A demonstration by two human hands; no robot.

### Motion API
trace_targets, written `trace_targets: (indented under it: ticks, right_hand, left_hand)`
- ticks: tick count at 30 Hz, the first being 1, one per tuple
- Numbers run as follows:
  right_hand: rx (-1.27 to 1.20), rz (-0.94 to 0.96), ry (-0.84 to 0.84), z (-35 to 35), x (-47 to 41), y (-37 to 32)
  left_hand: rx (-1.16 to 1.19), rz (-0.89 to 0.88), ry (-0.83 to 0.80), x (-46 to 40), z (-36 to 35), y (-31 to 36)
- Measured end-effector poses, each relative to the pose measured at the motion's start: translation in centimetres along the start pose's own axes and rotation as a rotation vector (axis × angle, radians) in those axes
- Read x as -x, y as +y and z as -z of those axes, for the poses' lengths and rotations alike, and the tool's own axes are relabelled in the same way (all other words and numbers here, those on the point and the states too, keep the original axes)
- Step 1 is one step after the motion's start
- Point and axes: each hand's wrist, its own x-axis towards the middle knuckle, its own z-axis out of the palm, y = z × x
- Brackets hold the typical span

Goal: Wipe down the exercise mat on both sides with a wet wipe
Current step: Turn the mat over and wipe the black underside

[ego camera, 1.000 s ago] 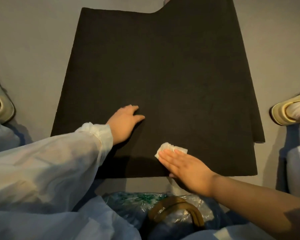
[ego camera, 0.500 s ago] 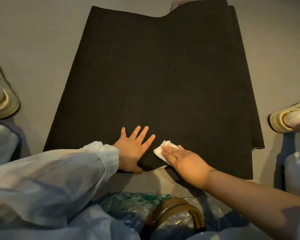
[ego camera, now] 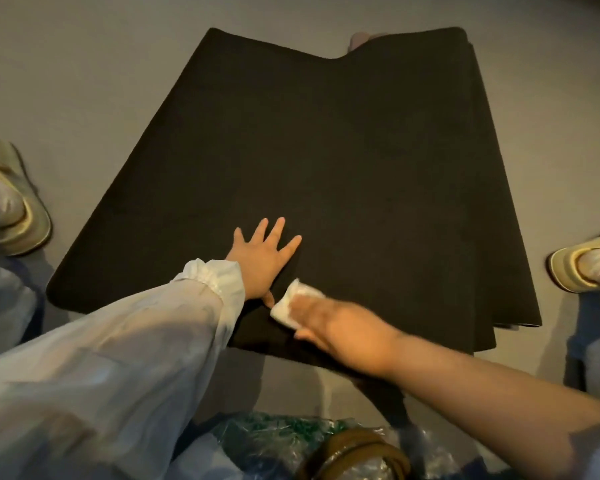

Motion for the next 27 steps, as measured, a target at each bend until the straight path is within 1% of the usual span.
trace_targets:
  ticks: [2, 6, 8, 10, 11, 12, 15, 16, 18, 21, 24, 27]
  right_hand:
    - [0.059, -0.088, 0.120, 2.6, -0.2, 2.6]
    - [0.094, -0.242, 0.370, 8.4, -2.2, 8.1]
    - [0.112, -0.301, 0.455, 10.5, -3.7, 10.4]
    - [0.169, -0.319, 0.516, 11.3, -5.3, 12.3]
    - [0.204, -0.336, 0.510, 11.3, -5.9, 13.1]
    - [0.243, -0.381, 0.460, 11.0, -6.5, 13.9]
    - [0.456, -0.568, 0.161, 9.5, -7.6, 15.8]
    - [0.491, -0.594, 0.121, 9.3, -8.0, 16.4]
    - [0.463, -0.606, 0.129, 9.2, -8.5, 16.9]
    - [0.406, -0.557, 0.122, 8.7, -9.1, 16.3]
    - [0.403, -0.423, 0.109, 6.9, -8.2, 14.1]
    - [0.399, -0.297, 0.060, 3.8, -5.8, 11.3]
  left_hand:
    - [0.038, -0.004, 0.002, -0.6, -0.5, 0.3]
    - [0.104, -0.027, -0.108, -1.6, -0.1, 0.2]
    - [0.118, -0.021, -0.148, -2.0, 0.1, 0.2]
    - [0.130, -0.014, -0.176, -2.2, 0.2, 0.3]
    - [0.136, -0.013, -0.190, -2.3, 0.2, 0.4]
    - [0.143, -0.012, -0.202, -2.5, 0.2, 0.4]
    - [0.155, 0.000, -0.257, -3.0, 0.3, 0.6]
    - [0.160, 0.005, -0.281, -3.3, 0.4, 0.6]
    - [0.171, 0.010, -0.314, -3.6, 0.6, 0.7]
    - [0.195, 0.010, -0.328, -3.7, 0.8, 0.6]
    - [0.204, 0.005, -0.340, -3.6, 0.9, 0.5]
    - [0.196, 0.005, -0.301, -3.2, 0.8, 0.4]
